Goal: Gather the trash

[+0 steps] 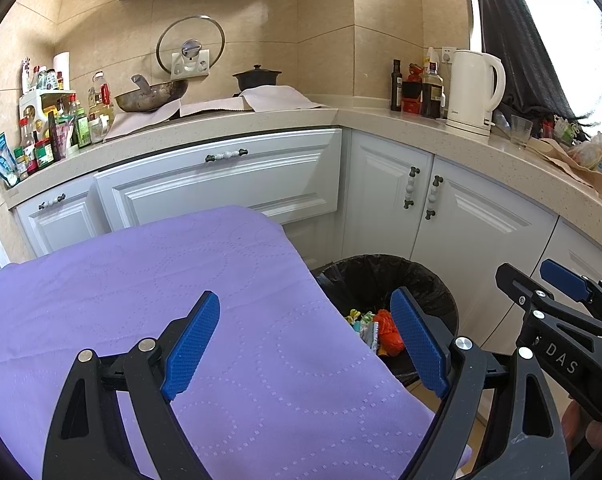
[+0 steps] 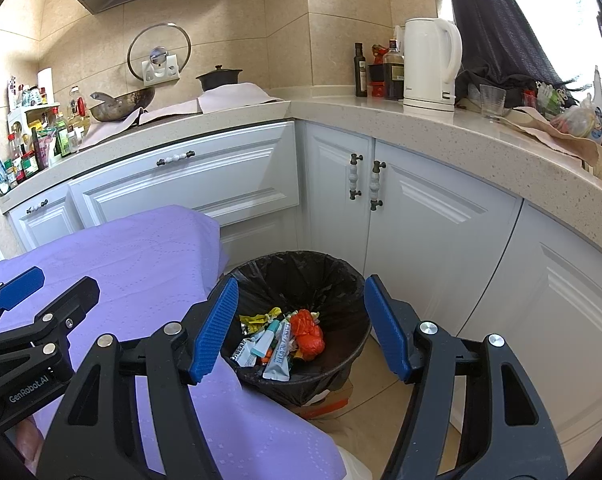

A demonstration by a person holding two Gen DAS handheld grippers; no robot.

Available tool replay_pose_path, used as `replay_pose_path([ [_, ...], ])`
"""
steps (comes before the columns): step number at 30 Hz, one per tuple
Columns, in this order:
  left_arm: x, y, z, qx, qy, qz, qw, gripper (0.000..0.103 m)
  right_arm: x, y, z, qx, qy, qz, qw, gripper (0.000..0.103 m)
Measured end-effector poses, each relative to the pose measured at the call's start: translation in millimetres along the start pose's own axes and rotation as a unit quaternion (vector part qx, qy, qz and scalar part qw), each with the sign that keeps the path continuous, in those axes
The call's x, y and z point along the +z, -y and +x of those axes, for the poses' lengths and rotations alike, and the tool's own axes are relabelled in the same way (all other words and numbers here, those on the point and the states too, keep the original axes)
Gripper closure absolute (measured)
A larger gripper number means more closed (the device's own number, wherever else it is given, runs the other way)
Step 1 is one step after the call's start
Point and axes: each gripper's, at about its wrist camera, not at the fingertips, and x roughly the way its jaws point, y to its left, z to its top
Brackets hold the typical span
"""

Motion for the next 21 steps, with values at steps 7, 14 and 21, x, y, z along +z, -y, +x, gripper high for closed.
replay_pose_path([
  [7,0.0,-0.8,-0.1,0.0,0.0,0.0,1.0,0.018,-0.2,-0.3,-0.1,0.0,0.0,0.0,1.0,0.039],
  [14,-0.3,-1.0,-0.4,0.0,0.0,0.0,1.0,0.018,-0.3,-0.7,-0.3,0.0,0.0,-0.001,1.0,0.039],
  [21,0.3,-1.9,0.0,0.001,0.0,-0.003,1.0,0.018,-0.5,-0.5,0.0,0.0,0.0,0.0,1.0,0.039],
])
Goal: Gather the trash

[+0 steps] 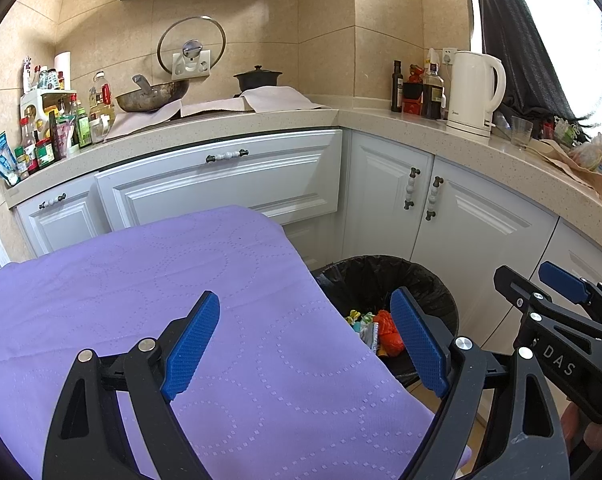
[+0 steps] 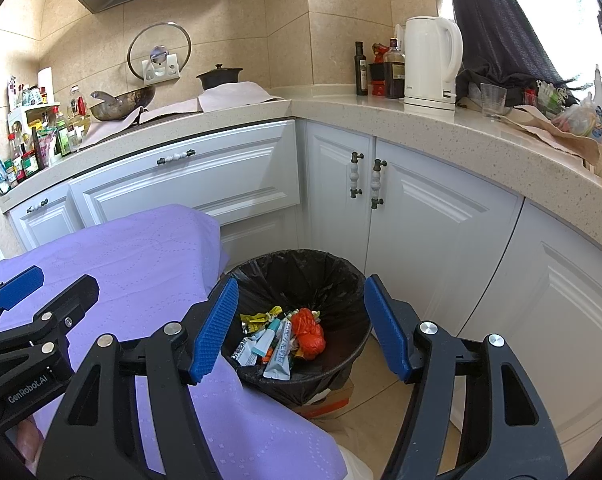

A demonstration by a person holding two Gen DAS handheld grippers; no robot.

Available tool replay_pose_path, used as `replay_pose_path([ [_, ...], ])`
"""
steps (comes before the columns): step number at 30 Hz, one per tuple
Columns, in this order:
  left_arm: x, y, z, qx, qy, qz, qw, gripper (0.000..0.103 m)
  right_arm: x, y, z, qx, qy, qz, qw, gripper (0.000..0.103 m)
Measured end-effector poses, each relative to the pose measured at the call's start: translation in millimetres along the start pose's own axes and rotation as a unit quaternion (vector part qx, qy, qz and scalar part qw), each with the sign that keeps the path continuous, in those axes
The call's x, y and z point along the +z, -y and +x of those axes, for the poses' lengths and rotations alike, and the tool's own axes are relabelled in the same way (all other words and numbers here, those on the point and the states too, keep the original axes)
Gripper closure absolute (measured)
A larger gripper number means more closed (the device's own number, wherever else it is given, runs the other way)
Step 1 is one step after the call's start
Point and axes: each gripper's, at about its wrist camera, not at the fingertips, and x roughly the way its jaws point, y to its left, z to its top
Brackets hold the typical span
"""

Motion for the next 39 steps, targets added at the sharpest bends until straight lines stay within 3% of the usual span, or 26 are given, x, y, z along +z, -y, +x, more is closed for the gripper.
replay_pose_path([
  [29,1.0,3.9,7.6,0.0,-0.005,0.005,1.0,0.018,-5.6,-12.3,2.8,0.002,-0.008,-0.002,1.0,0.039],
  [34,1.7,1.5,9.6,0.013,-0.002,0.01,0.9999,0.018,-6.1,-18.2,5.3,0.005,-0.009,-0.007,1.0,0.039],
  [39,-1.7,-12.7,18.9,0.022,-0.024,0.002,0.9995,0.018,-3.9,-24.0,9.7,0.013,-0.013,-0.015,1.0,0.035],
])
